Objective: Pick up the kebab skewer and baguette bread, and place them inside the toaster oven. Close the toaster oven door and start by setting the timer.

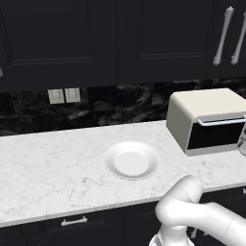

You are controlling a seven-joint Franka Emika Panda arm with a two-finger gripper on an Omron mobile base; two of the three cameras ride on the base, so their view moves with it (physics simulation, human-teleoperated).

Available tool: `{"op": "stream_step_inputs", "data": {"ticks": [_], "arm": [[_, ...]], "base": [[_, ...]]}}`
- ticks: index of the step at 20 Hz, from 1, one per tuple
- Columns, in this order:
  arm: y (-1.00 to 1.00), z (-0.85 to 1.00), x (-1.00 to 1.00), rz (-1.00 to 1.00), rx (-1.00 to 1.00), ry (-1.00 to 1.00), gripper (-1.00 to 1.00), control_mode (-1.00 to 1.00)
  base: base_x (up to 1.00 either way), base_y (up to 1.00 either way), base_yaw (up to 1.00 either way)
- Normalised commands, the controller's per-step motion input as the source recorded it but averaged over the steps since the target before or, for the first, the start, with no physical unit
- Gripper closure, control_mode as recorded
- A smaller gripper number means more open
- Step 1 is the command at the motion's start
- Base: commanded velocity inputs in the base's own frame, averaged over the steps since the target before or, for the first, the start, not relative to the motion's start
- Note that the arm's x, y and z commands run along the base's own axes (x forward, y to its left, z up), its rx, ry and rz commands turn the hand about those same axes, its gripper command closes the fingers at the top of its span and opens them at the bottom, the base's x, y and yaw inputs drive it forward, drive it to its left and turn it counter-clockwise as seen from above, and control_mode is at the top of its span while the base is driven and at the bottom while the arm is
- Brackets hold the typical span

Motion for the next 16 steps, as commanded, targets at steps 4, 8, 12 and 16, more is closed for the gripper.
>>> {"op": "stream_step_inputs", "data": {"ticks": [4, 8, 12, 16], "arm": [[-0.10, 0.00, 0.00, -0.01, 0.00, -0.02, -1.00, -1.00], [-0.07, 0.03, 0.00, 0.00, 0.00, 0.00, -1.00, -1.00], [0.00, 0.15, 0.00, 0.00, -0.01, 0.00, -1.00, -1.00], [0.00, 0.08, 0.00, -0.01, -0.03, 0.00, -1.00, -1.00]], "base": [[0.00, 0.00, 0.00], [0.00, 0.00, 0.00], [0.00, 0.00, 0.00], [0.00, 0.00, 0.00]]}}
